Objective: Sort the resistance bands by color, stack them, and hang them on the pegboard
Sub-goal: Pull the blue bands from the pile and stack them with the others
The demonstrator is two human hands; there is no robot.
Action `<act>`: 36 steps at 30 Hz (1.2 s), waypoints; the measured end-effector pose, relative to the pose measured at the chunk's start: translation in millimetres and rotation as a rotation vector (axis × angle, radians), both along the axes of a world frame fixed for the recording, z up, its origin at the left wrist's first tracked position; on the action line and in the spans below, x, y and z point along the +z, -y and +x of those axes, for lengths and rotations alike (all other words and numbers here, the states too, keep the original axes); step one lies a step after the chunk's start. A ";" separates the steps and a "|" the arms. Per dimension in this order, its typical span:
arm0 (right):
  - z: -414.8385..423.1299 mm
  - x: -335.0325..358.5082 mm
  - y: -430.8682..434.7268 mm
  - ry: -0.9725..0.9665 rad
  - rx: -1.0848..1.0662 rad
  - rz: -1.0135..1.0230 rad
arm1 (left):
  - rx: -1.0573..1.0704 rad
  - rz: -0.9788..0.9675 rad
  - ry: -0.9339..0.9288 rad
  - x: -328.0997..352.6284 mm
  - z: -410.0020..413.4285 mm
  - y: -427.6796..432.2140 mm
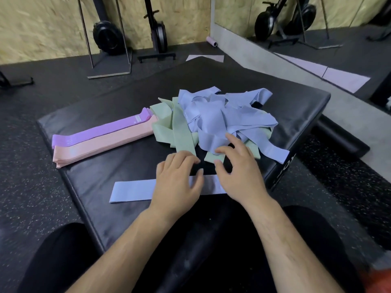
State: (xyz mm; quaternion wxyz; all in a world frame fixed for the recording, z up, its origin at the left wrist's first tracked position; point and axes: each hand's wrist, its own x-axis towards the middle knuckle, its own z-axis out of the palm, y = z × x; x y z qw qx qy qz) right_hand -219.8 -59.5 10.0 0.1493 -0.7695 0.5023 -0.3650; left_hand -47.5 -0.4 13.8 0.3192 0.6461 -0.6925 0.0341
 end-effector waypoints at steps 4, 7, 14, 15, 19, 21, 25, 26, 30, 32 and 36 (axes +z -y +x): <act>4.4 -2.5 9.8 0.028 -0.005 -0.003 | -0.018 -0.024 0.022 -7.6 -11.1 6.8; 4.7 0.3 9.3 0.103 -0.056 -0.036 | -0.013 -0.039 0.025 -9.0 -9.0 3.8; -12.3 1.9 0.3 0.081 -0.082 -0.088 | -0.031 -0.041 0.018 -9.0 -12.7 2.3; -16.1 2.2 -0.2 0.082 -0.098 -0.111 | -0.046 -0.043 0.006 -8.0 -16.6 3.5; -32.1 7.8 2.8 0.123 -0.184 -0.147 | -0.163 -0.058 0.034 5.5 -52.5 23.0; -44.5 5.3 6.7 0.126 -0.247 -0.165 | -0.198 -0.064 0.031 14.7 -73.7 40.2; -75.6 -3.0 17.3 0.088 -0.462 -0.081 | -0.193 -0.002 0.043 30.3 -97.0 75.8; -79.9 -3.2 20.0 0.083 -0.480 -0.051 | -0.187 0.028 0.057 34.3 -99.7 84.0; -78.2 0.4 27.7 0.072 -0.417 -0.055 | -0.203 0.124 0.161 46.9 -107.4 114.7; -74.7 0.6 30.1 0.074 -0.400 -0.029 | -0.191 0.137 0.222 49.2 -109.0 129.9; -70.8 0.1 33.5 0.107 -0.385 -0.018 | -0.125 0.201 0.345 52.6 -106.8 155.5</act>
